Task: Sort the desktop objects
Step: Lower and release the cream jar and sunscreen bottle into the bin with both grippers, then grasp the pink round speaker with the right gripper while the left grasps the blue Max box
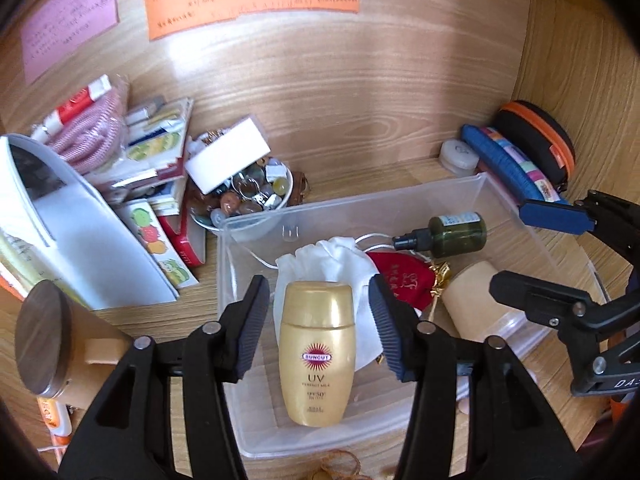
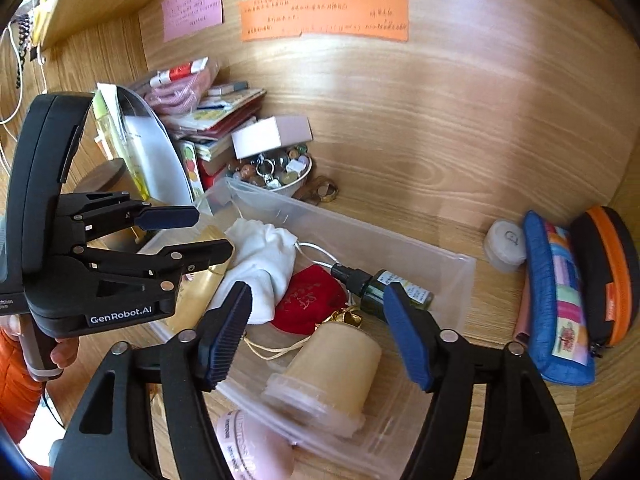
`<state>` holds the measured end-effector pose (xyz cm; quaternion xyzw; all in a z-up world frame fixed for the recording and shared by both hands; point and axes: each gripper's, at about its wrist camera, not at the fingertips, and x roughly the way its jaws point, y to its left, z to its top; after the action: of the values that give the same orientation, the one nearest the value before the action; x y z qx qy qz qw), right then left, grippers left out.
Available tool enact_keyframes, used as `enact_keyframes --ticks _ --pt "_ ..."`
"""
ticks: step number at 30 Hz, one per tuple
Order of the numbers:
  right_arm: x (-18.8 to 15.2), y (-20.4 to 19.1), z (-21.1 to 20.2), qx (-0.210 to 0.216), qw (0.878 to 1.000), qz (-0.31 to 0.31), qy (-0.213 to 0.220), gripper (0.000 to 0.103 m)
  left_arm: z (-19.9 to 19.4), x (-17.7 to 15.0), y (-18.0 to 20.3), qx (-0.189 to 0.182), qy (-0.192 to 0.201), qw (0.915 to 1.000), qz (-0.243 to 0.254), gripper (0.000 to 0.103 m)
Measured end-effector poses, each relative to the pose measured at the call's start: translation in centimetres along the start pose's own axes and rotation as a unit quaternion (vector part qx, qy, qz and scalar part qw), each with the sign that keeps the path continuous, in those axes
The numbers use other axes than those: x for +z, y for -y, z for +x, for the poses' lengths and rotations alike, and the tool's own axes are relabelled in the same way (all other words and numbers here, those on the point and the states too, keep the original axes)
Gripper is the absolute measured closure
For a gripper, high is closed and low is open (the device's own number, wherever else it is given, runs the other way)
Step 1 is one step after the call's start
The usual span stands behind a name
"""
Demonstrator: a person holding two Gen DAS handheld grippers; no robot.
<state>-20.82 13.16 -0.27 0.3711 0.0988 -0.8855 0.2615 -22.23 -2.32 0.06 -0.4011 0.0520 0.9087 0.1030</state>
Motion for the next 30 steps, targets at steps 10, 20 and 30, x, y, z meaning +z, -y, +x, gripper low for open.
enact_keyframes --ticks 10,20,30 --pt "-0.6 -1.2 -4.4 -0.014 1.000 0.001 0.027 0.031 -4.8 -0.9 0.8 0.023 0.042 0.9988 0.008 0.029" --pt "-2.6 -2.9 -8.8 -0.014 0.999 -0.007 0.052 0.025 -9.4 -3.2 1.2 0.035 0.077 0.9962 0.020 0.007" --pt "-6.8 -3.7 -10.4 -0.015 0.998 -0.009 0.052 0.023 -8.4 -9.1 0.3 0.041 0.020 0.9983 0.037 0.006"
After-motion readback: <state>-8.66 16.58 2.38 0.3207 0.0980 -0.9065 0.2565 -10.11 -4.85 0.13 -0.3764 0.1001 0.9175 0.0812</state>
